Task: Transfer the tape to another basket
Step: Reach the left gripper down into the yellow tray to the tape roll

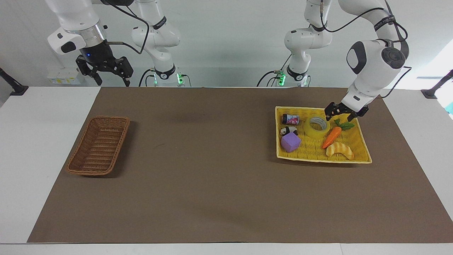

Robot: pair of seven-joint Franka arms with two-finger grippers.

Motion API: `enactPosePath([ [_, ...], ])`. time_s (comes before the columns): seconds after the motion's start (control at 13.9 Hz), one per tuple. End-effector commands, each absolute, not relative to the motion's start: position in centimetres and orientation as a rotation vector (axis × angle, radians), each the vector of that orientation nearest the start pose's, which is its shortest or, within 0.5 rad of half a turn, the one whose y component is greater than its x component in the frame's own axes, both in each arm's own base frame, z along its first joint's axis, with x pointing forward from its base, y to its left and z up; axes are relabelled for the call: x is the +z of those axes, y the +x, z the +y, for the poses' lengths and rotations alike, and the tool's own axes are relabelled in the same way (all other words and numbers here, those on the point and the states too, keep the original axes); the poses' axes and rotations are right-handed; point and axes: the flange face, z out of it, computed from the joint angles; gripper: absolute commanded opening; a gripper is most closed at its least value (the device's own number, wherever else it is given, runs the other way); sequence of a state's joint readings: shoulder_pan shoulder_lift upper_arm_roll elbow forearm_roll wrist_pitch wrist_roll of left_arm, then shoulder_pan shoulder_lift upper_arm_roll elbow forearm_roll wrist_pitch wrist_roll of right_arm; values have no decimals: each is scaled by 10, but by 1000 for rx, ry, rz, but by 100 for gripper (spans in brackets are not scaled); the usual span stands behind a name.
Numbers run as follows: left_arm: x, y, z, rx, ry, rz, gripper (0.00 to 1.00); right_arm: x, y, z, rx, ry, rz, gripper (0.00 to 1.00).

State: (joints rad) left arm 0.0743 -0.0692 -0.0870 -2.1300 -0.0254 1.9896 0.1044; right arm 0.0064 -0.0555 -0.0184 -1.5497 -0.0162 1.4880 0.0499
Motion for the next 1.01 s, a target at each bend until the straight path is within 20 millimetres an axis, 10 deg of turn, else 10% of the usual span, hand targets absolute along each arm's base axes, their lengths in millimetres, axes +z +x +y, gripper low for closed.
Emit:
enactPosePath([
  [0.0,395,496,5,53,-3148,187,100,655,526,-9,14,-3140,84,100],
  [0.58,313,452,18,26,-3157,193,99,655,525,-9,14,-3140,84,100],
  [0.79,306,447,19,12,-3162,192,0,655,525,-9,17,-3140,84,100],
  [0.94,308,448,18,7,-3216,112,0,655,525,-9,14,-3140,84,100],
])
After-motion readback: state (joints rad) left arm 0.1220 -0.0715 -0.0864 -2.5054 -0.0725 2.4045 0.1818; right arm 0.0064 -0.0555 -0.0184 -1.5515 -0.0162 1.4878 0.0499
